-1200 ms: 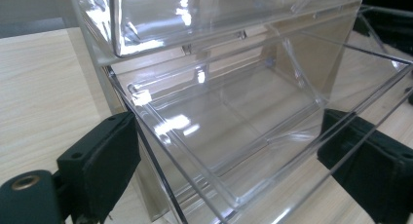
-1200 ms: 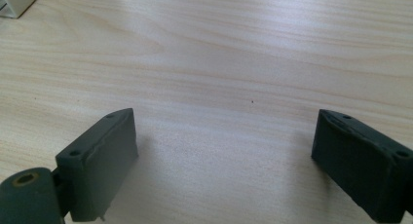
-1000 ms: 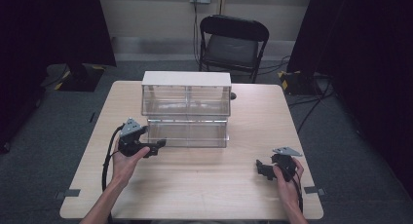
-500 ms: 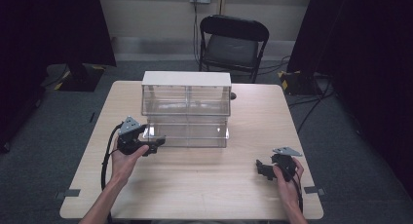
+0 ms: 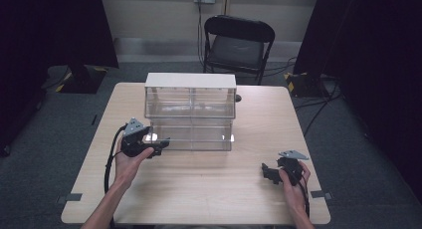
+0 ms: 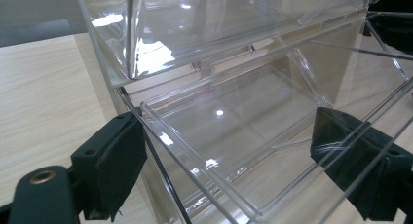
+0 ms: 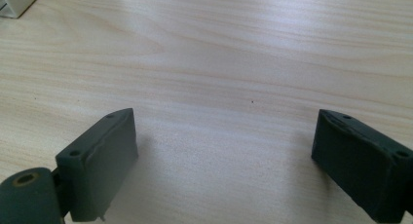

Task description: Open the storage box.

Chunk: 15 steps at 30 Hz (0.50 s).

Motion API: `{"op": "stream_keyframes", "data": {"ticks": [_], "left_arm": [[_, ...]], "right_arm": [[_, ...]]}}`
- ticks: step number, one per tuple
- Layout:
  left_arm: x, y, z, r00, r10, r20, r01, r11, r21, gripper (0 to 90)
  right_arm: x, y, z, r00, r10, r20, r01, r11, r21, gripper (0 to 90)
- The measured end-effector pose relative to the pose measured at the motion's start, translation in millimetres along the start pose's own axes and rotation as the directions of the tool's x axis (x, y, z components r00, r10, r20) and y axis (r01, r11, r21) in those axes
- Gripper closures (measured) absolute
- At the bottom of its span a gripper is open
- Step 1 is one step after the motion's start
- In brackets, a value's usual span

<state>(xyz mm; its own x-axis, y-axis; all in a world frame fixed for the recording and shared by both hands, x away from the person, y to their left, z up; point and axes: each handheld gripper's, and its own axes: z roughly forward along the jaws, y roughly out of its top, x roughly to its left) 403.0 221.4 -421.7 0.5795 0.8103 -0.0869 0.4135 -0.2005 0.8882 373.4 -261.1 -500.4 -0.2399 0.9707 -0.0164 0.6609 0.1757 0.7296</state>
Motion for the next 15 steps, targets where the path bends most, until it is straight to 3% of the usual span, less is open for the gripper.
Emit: {"op": "stream_keyframes", "data": {"ticks": [3, 6, 7, 15], "left_arm": [[1.3, 0.3, -2.3, 0.9999, 0.013, -0.011, -0.013, 0.9999, 0.002, 13.4], [2.9, 1.0, -4.4, 0.9999, -0.003, -0.016, 0.003, 0.9999, -0.011, 13.2], [2.6, 1.1, -4.4, 0.9996, -0.025, -0.013, 0.025, 0.9993, -0.026, 13.3], [5.3, 3.5, -3.6, 0.9998, -0.006, -0.019, 0.006, 0.9998, -0.019, 15.0]], "right_arm": [[0.0, 0.0, 0.0, 1.0, 0.0, -0.001, 0.0, 1.0, 0.0, 8.7], [0.0, 0.0, 0.0, 1.0, 0.0, 0.0, 0.0, 1.0, 0.0, 8.7], [0.0, 0.0, 0.0, 1.0, 0.0, 0.0, 0.0, 1.0, 0.0, 8.7], [0.0, 0.0, 0.0, 1.0, 0.0, 0.0, 0.0, 1.0, 0.0, 8.7]]}}
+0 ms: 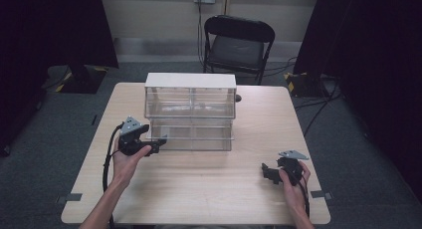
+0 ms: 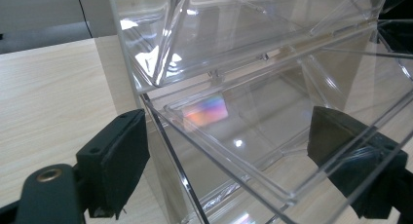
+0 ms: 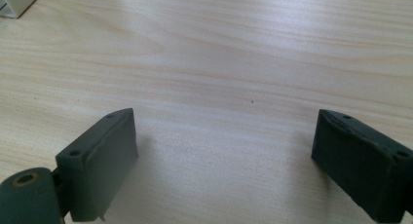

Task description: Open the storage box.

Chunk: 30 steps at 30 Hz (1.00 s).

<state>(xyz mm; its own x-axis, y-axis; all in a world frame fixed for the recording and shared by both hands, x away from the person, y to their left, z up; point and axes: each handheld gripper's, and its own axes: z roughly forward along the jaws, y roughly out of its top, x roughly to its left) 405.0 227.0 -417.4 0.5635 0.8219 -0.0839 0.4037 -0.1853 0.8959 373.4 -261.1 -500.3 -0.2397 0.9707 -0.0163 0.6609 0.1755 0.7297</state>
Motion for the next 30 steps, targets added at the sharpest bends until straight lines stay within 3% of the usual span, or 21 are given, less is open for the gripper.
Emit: {"op": "stream_keyframes", "data": {"ticks": [6, 30], "left_arm": [[0.0, 6.0, -1.1, 0.9999, 0.013, -0.002, -0.013, 0.9999, -0.006, 15.3], [0.1, 9.1, 2.2, 1.0, -0.006, 0.003, 0.006, 0.9997, -0.022, 15.4]], "right_arm": [[-0.1, 0.0, -0.1, 1.0, -0.001, -0.002, 0.001, 1.0, 0.0, 8.7], [0.0, 0.0, 0.0, 1.0, 0.0, 0.0, 0.0, 1.0, 0.0, 8.7]]}}
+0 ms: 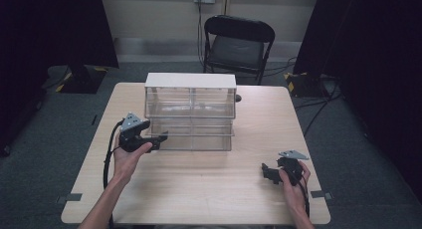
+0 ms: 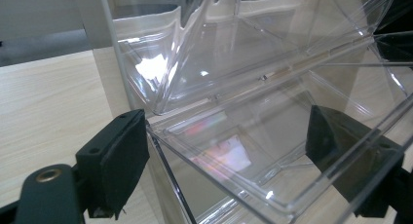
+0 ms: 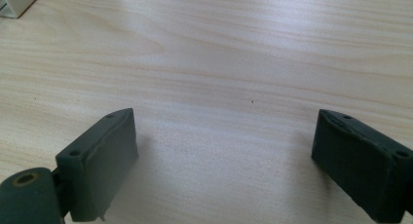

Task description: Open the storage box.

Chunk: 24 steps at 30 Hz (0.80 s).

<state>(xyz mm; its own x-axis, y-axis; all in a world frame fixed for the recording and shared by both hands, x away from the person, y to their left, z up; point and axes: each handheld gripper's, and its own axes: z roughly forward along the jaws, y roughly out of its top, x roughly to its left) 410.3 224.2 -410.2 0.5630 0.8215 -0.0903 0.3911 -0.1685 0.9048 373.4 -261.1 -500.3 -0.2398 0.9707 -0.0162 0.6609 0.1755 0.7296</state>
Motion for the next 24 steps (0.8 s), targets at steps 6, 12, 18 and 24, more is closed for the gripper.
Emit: {"op": "stream_keyframes", "data": {"ticks": [6, 12, 18, 24], "left_arm": [[-0.3, 0.1, 0.3, 1.0, -0.001, 0.004, 0.001, 1.0, -0.005, 15.5], [-1.1, 1.2, -0.7, 1.0, 0.005, 0.006, -0.005, 0.9999, -0.009, 15.6], [-1.3, 3.9, -2.0, 1.0, 0.005, 0.004, -0.005, 1.0, -0.008, 15.5], [-2.8, 7.9, -2.7, 0.9997, 0.022, 0.005, -0.022, 0.9997, -0.002, 15.4]], "right_arm": [[-0.1, 0.0, -0.1, 1.0, -0.001, -0.002, 0.001, 1.0, 0.0, 8.7], [0.0, 0.0, 0.0, 1.0, 0.0, 0.0, 0.0, 1.0, 0.0, 8.7], [0.0, 0.0, 0.0, 1.0, 0.0, 0.0, 0.0, 1.0, 0.0, 8.7], [0.0, 0.0, 0.0, 1.0, 0.0, -0.001, 0.0, 1.0, 0.0, 8.7]]}}
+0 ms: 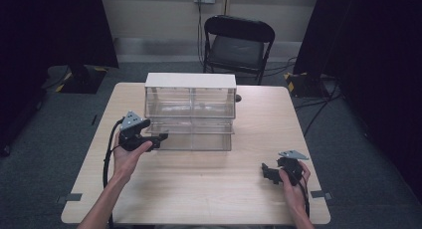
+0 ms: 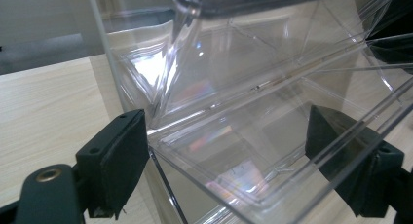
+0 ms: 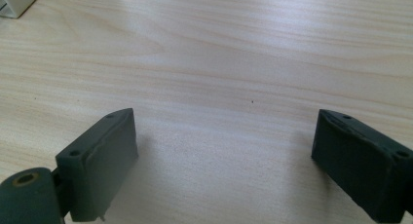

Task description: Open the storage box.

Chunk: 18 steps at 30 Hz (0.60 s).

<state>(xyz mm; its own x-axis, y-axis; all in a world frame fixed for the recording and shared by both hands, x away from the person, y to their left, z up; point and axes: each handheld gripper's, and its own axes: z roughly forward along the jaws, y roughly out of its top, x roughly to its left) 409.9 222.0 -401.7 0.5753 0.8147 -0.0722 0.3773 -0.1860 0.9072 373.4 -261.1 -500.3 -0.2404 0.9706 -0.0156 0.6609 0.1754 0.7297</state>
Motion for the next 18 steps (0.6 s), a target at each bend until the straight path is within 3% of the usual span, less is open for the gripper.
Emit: {"op": "stream_keyframes", "data": {"ticks": [18], "left_arm": [[0.5, 5.5, -3.6, 0.9998, -0.016, 0.009, 0.016, 0.9997, -0.018, 14.8]], "right_arm": [[-0.1, 0.0, 0.0, 1.0, -0.001, 0.0, 0.001, 1.0, 0.0, 8.7]]}}
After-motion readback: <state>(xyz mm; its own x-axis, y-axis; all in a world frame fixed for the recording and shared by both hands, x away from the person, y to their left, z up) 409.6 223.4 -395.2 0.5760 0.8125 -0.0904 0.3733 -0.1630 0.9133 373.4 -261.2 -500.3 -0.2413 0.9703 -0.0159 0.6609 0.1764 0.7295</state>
